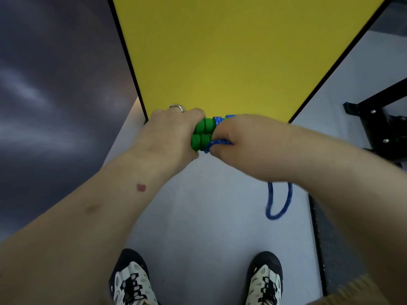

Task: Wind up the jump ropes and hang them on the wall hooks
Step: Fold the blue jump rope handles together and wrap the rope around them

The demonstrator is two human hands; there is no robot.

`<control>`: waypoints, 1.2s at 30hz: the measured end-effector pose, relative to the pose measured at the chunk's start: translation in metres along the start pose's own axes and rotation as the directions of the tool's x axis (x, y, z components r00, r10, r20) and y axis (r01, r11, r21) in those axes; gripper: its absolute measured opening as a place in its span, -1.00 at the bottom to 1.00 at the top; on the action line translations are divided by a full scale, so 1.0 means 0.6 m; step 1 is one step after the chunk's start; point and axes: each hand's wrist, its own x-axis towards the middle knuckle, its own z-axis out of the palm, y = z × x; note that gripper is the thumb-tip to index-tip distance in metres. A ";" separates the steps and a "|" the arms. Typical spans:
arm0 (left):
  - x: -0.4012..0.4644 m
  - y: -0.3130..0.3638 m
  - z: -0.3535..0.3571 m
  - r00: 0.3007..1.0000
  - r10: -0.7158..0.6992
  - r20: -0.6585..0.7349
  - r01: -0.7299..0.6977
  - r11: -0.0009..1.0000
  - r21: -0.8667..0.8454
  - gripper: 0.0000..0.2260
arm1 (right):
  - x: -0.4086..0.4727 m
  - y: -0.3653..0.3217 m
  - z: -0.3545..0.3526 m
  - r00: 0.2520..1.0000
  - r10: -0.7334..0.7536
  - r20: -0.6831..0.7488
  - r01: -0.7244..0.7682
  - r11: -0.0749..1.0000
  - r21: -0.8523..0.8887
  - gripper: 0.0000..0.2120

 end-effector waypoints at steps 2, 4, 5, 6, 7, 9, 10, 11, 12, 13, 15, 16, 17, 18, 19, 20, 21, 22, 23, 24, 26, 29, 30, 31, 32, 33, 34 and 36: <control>-0.001 0.005 -0.001 0.999 0.016 0.033 -0.016 1.000 0.002 -0.53 | 0.003 0.001 -0.031 0.999 -0.021 -0.024 0.021 0.999 -0.029 -0.82; 0.000 0.011 -0.003 0.996 0.053 0.069 -0.054 0.998 0.024 -0.47 | 0.011 0.008 -0.054 0.995 -0.053 -0.089 0.050 0.998 -0.031 -0.88; 0.000 0.013 -0.003 0.993 0.078 0.088 -0.080 0.996 0.025 -0.44 | 0.017 0.013 -0.063 0.990 -0.070 -0.125 0.067 0.997 -0.029 -0.88; 0.000 0.016 -0.003 0.989 0.103 0.104 -0.105 0.994 0.016 -0.44 | 0.025 0.018 -0.069 0.984 -0.088 -0.156 0.086 0.996 -0.021 -0.87; 0.000 0.017 -0.003 0.986 0.122 0.117 -0.124 0.992 0.006 -0.45 | 0.032 0.023 -0.073 0.979 -0.100 -0.178 0.099 0.995 -0.017 -0.87; -0.002 0.019 -0.006 0.983 0.125 0.134 -0.126 0.992 -0.006 -0.47 | 0.049 0.034 -0.075 0.973 -0.109 -0.204 0.110 0.994 -0.006 -0.85; -0.003 0.019 -0.009 0.983 0.114 0.147 -0.112 0.993 -0.025 -0.44 | 0.059 0.041 -0.073 0.970 -0.104 -0.219 0.109 0.994 0.009 -0.84; -0.005 0.017 -0.014 0.981 0.103 0.164 -0.094 0.994 -0.059 -0.39 | 0.067 0.049 -0.069 0.967 -0.097 -0.235 0.106 0.994 0.026 -0.82; -0.006 0.016 -0.019 0.978 0.096 0.183 -0.078 0.992 -0.104 -0.32 | 0.075 0.058 -0.066 0.964 -0.089 -0.250 0.104 0.994 0.045 -0.82; -0.008 0.015 -0.026 0.975 0.092 0.203 -0.061 0.986 -0.154 -0.28 | 0.084 0.068 -0.060 0.962 -0.073 -0.264 0.095 0.993 0.070 -0.82; -0.012 0.013 -0.042 0.964 0.093 0.250 -0.024 0.964 -0.265 -0.25 | 0.094 0.086 -0.050 0.964 -0.029 -0.264 0.068 0.988 0.141 -0.82; -0.013 0.011 -0.048 0.956 0.095 0.276 -0.003 0.949 -0.316 -0.25 | 0.095 0.094 -0.045 0.967 -0.013 -0.255 0.062 0.981 0.186 -0.83; -0.015 0.009 -0.052 0.948 0.097 0.301 0.020 0.932 -0.363 -0.26 | 0.093 0.099 -0.043 0.973 0.002 -0.230 0.060 0.963 0.264 -0.83; -0.015 0.008 -0.055 0.942 0.104 0.320 0.040 0.910 -0.414 -0.27 | 0.090 0.107 -0.041 0.981 0.016 -0.191 0.055 0.932 0.358 -0.85; -0.014 0.006 -0.056 0.938 0.116 0.328 0.058 0.877 -0.476 -0.29 | 0.087 0.114 -0.038 0.989 0.031 -0.145 0.036 0.896 0.442 -0.87; -0.012 0.003 -0.057 0.936 0.130 0.327 0.081 0.825 -0.560 -0.32 | 0.081 0.119 -0.033 0.995 0.034 -0.096 0.017 0.874 0.486 -0.86; -0.009 0.002 -0.056 0.939 0.132 0.317 0.114 0.751 -0.650 -0.35 | 0.075 0.122 -0.026 0.997 0.035 -0.074 0.007 0.861 0.509 -0.81; -0.007 0.002 -0.056 0.946 0.116 0.304 0.153 0.666 -0.730 -0.38 | 0.072 0.122 -0.017 0.997 0.034 -0.075 0.012 0.843 0.537 -0.78; -0.003 0.003 -0.053 0.954 0.082 0.288 0.186 0.595 -0.782 -0.39 | 0.073 0.121 -0.006 0.995 0.047 -0.091 0.015 0.814 0.581 -0.76; -0.001 0.005 -0.050 0.961 0.041 0.274 0.208 0.550 -0.809 -0.36 | 0.074 0.117 0.004 0.991 0.082 -0.110 0.005 0.782 0.623 -0.72; 0.004 0.011 -0.040 0.962 0.000 0.273 0.238 0.490 -0.839 -0.25 | 0.078 0.102 0.028 0.972 0.166 -0.166 -0.019 0.761 0.649 -0.70; 0.008 0.023 -0.025 0.942 0.001 0.334 0.311 0.361 -0.879 -0.37 | 0.072 0.073 0.067 0.961 0.156 -0.229 0.005 0.816 0.578 -0.67; 0.008 0.028 -0.023 0.941 -0.016 0.339 0.324 0.342 -0.882 -0.44 | 0.066 0.062 0.077 0.960 0.134 -0.247 0.020 0.844 0.536 -0.67; 0.008 0.032 -0.021 0.941 -0.047 0.334 0.331 0.328 -0.885 -0.48 | 0.061 0.053 0.084 0.956 0.130 -0.263 0.020 0.865 0.502 -0.68; 0.007 0.033 -0.017 0.941 -0.087 0.327 0.337 0.311 -0.889 -0.49 | 0.057 0.046 0.090 0.952 0.145 -0.269 0.011 0.863 0.505 -0.69; 0.007 0.035 -0.014 0.937 -0.129 0.326 0.350 0.283 -0.893 -0.50 | 0.056 0.043 0.094 0.950 0.181 -0.254 -0.009 0.831 0.557 -0.72; 0.006 0.035 -0.010 0.930 -0.168 0.328 0.362 0.249 -0.898 -0.52 | 0.053 0.041 0.096 0.953 0.213 -0.214 -0.026 0.765 0.643 -0.75; 0.007 0.036 -0.008 0.919 -0.239 0.312 0.363 0.209 -0.908 -0.56 | 0.045 0.037 0.095 0.959 0.238 -0.157 -0.020 0.605 0.796 -0.76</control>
